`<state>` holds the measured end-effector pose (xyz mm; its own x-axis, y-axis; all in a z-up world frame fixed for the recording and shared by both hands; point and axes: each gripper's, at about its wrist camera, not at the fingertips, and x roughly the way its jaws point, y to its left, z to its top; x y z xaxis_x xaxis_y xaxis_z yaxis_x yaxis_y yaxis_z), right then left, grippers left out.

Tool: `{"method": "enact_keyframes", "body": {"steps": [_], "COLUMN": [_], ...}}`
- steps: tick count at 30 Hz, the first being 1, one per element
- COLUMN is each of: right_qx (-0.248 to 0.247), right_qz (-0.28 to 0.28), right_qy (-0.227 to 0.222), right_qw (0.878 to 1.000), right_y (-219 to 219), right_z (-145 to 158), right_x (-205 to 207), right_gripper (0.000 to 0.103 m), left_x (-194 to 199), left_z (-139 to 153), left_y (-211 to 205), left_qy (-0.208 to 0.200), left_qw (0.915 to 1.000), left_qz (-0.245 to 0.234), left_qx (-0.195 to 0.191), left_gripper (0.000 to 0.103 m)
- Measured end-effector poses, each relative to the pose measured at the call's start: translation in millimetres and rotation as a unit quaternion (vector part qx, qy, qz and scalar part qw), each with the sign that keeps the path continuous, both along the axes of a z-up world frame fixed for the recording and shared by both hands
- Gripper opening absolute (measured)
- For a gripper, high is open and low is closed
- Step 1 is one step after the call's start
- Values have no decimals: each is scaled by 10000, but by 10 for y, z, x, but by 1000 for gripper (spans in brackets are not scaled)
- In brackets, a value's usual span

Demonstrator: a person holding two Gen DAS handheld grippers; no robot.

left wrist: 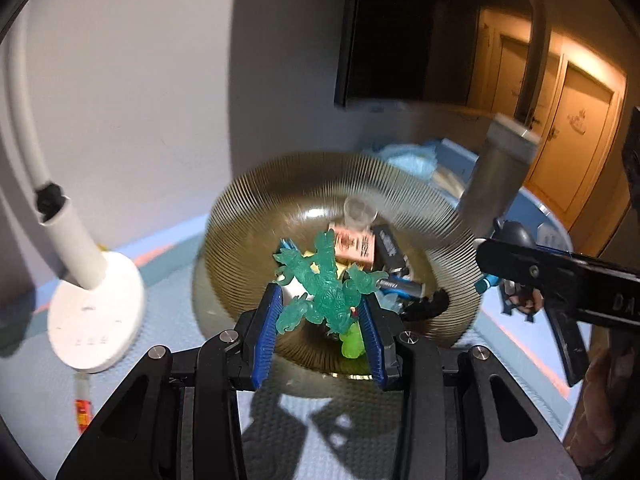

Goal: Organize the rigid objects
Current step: 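Carry both figurines over the amber bowl and release them, then move both tools back toward the red vial and pink eraser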

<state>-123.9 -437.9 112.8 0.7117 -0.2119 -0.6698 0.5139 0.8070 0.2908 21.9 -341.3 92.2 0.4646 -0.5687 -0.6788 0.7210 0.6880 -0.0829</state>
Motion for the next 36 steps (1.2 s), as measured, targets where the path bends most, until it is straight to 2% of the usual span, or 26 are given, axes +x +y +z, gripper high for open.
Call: {"method": "enact_keyframes", "body": {"steps": [4,7,8,9,10,11,18,24,26,28,31,34,36], "right_qx": [176,153,95,1,-95,-223,-395,-462,-470,-632,-1376,-1457,-1384], "right_qz": [-235,-248,-233,-224,-236,-291,-148,618,1008,1313,1235,1503,1529], "right_qy": [283,325,285,216,126,-5,-285,-674,-713,-699,-515,-127,43], "right_qw": [9992,9990,9993,9995,9996,9993,9987,9947,9912,9868,9814,9778,9785], "right_y": [-188,-290,-310,-309,-310,-313,-1,720,1049,1426,1928,2166,2179], "right_z": [-194,-253,-237,-202,-143,-67,183,423,422,326,-17,-466,-644], "right_x": [171,288,323,318,306,262,10,-116,-81,-20,106,324,385], "right_gripper": [73,73,73,73,73,73,73,74,83,85,86,86,86], "left_x": [128,156,158,159,151,126,15,-192,-251,-289,-359,-332,-295], "left_z": [-144,-132,-110,-71,-27,39,492,752,677,470,34,-396,-585], "left_y": [-115,-186,-200,-198,-171,-100,609,1534,1911,2211,2535,2762,2867], "left_qy": [194,134,101,79,30,-69,-384,-500,-377,-272,-276,-16,144], "left_qw": [9998,9999,9999,9999,9999,9996,9965,9908,9878,9855,9803,9757,9727], "left_qz": [69,85,81,59,67,99,430,991,1330,1621,1945,2192,2314], "left_qx": [56,42,23,-29,-97,-236,-598,-769,-716,-416,-209,-7,25], "left_gripper": [35,37,51,77,87,90,90,90,91,91,91,91,91]}}
